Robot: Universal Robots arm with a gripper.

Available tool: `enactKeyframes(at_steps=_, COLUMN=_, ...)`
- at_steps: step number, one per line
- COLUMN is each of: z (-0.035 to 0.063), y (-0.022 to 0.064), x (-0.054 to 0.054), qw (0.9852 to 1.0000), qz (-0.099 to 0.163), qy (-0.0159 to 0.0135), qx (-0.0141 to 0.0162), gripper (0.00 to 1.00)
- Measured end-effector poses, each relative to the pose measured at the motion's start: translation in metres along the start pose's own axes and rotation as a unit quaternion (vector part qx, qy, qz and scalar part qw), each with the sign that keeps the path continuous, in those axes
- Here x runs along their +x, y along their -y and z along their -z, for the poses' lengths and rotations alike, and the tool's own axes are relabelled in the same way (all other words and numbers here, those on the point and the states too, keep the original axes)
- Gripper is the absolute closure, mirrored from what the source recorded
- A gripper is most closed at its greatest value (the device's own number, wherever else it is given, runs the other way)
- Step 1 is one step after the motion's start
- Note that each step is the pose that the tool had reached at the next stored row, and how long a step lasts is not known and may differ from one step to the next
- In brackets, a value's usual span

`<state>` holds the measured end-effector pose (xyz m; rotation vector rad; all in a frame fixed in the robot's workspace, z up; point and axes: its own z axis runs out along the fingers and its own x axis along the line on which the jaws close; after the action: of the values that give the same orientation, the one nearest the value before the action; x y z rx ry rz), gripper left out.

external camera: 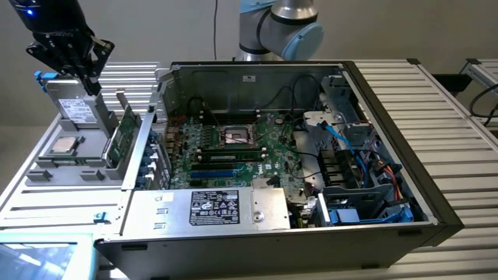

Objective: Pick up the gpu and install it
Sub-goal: 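Reach for the gpu, then pick up the gpu and move the gpu toward the slot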

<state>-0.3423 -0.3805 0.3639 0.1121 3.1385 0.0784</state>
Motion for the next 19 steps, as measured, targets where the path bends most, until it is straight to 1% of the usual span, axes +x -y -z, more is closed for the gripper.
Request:
enactKeyframes(at_steps=17, z=0.0000, y=0.0000, x=0.0000, qw=1.0000, qz=0.000, qy=0.0000, qx=-0.0002, gripper=0.88)
enactKeyframes(at_steps=18, z=0.0000, y=0.0000, x=0.0000, qw=1.0000, qz=0.000, qy=0.0000, qx=-0.0002, gripper=0.86)
enactKeyframes(at_steps=19, z=0.0000, y=0.0000, x=0.0000, qw=1.0000, qz=0.000, qy=0.0000, qx=-0.0002, gripper=0.80)
